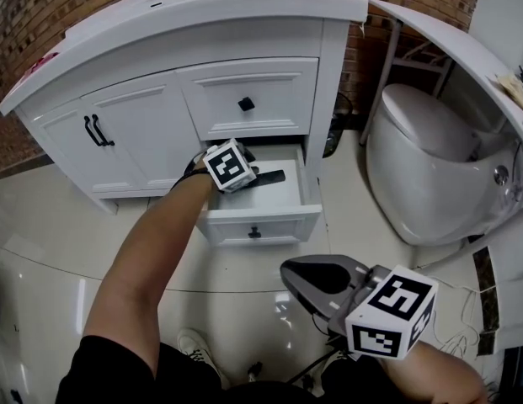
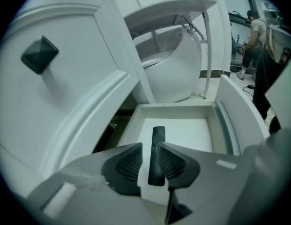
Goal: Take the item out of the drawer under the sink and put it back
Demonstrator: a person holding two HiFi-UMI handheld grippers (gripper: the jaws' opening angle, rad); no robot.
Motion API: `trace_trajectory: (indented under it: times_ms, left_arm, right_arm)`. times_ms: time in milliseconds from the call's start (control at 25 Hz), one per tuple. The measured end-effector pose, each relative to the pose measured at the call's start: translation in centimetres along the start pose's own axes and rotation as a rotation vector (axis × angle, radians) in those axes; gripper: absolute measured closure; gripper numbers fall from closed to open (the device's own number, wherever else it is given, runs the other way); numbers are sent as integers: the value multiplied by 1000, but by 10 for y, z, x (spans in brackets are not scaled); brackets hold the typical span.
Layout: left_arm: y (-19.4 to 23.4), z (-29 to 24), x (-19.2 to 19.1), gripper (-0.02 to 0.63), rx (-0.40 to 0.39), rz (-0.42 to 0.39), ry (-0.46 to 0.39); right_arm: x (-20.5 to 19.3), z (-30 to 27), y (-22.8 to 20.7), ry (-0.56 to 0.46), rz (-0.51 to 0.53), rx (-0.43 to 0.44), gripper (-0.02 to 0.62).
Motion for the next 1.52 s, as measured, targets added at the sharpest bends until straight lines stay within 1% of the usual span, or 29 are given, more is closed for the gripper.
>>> trace_trajectory:
  times_ms: [120,200,320,440,560,680,760,840,920,1080,1160,1280,1360,1520]
  left_arm:
    - [3,28,9,582,45,24,-39]
    - [-3,45,11,601,53,27,-53]
    - [-17,68,11,601,50,16,-53]
    - [-34,96,11,602,56,52,-82]
    - [-54,133,11,602,58,111,-148]
    - [-89,177,14,601,27,94,-245]
    - [-112,208,17,602,7,103,-324]
    - [-133,237,18,601,3,136,-397]
    - [-150,258,14,601,7,174,-448]
    - [-179,283,6,603,-28,285,-534]
    - [-190,294,6,602,-48,329,-574]
    - [-206,310,4,602,-83,391,-627]
    - [-217,315,1,601,-102,413,-657]
    - [-225,311,-15,602,-118,464,-678]
  right_arm:
    - [0,-2,-1,5,25,-13,592]
    - [0,-2,-1,8,37,-23,592]
    - [0,-2,-2,12,44,-38,593]
    - [-3,-1,-2,16,42,-46,592]
    - [-6,1,-4,21,44,-65,593]
    - [-2,3,-2,5,57,-78,593]
    - [4,5,2,-11,73,-83,592]
    - [8,6,5,-23,87,-84,592]
    - [9,5,9,-26,95,-82,592]
    - [8,4,13,-28,103,-78,592]
    - [10,5,15,-38,102,-76,592]
    - [16,7,23,-59,105,-62,592]
    - [17,10,28,-61,114,-51,592]
    - [14,13,36,-53,129,-46,592]
Point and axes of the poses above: the fingertips, and each gripper's own axes: z backward along the fingers, y to its left, x out of its top, the point moved 1 cm from there along z, backward along the fingers, and after that the axes turned 10 degrees about z, right-handed, at the moved point
